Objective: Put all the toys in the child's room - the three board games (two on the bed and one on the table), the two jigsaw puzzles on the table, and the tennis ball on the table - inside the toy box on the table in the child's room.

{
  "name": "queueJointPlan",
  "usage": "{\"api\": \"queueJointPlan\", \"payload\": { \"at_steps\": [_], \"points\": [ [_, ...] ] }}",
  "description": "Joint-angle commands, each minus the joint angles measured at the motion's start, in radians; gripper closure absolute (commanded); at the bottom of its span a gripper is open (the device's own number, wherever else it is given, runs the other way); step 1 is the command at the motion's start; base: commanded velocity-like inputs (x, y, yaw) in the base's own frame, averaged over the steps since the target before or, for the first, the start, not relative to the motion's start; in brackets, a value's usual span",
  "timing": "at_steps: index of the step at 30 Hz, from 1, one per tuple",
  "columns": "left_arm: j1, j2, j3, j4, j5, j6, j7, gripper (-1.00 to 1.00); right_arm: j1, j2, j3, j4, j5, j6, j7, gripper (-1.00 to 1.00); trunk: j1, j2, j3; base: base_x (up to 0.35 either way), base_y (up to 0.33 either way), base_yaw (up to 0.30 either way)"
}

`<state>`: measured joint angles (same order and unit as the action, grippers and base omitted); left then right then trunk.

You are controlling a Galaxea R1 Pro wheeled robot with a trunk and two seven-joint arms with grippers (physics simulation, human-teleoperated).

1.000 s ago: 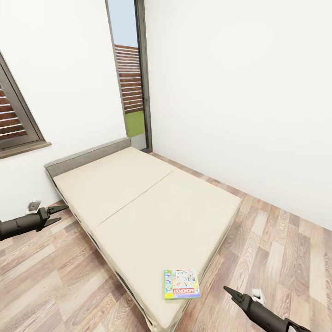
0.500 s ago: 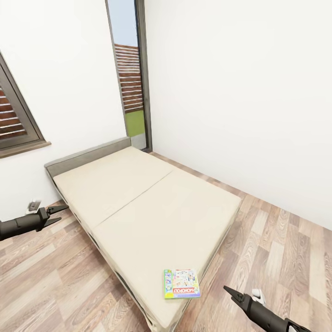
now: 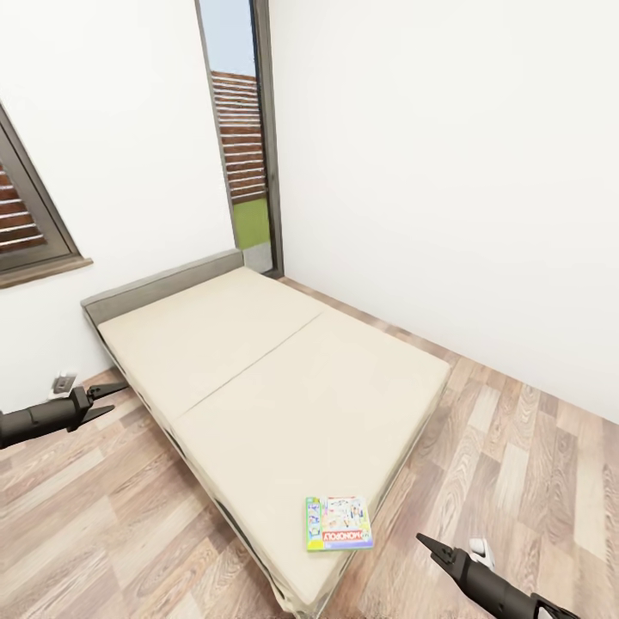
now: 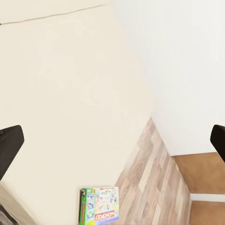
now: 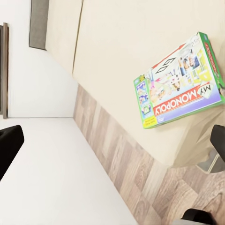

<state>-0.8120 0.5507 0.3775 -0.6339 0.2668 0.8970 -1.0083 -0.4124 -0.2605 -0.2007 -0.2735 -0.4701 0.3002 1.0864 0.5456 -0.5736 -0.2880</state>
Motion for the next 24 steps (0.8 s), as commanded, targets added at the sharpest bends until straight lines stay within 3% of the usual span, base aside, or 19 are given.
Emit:
{"api": "queueJointPlan", "payload": {
  "at_steps": [1, 24],
  "points": [
    [-0.001, 0.0, 0.001, 0.0, 0.0, 0.005, -0.003, -1.0, -0.001, 0.0, 0.001, 0.0, -0.008, 0.01, 0.002, -1.0, 0.0, -0.001, -0.003, 0.0, 0.0, 0.0],
    [-0.001, 0.0, 0.001, 0.0, 0.0, 0.003, -0.004, -1.0, -0.001, 0.001, 0.002, -0.006, -0.009, 0.012, 0.002, -1.0, 0.0, -0.001, -0.041, 0.0, 0.0, 0.0]
  ]
}}
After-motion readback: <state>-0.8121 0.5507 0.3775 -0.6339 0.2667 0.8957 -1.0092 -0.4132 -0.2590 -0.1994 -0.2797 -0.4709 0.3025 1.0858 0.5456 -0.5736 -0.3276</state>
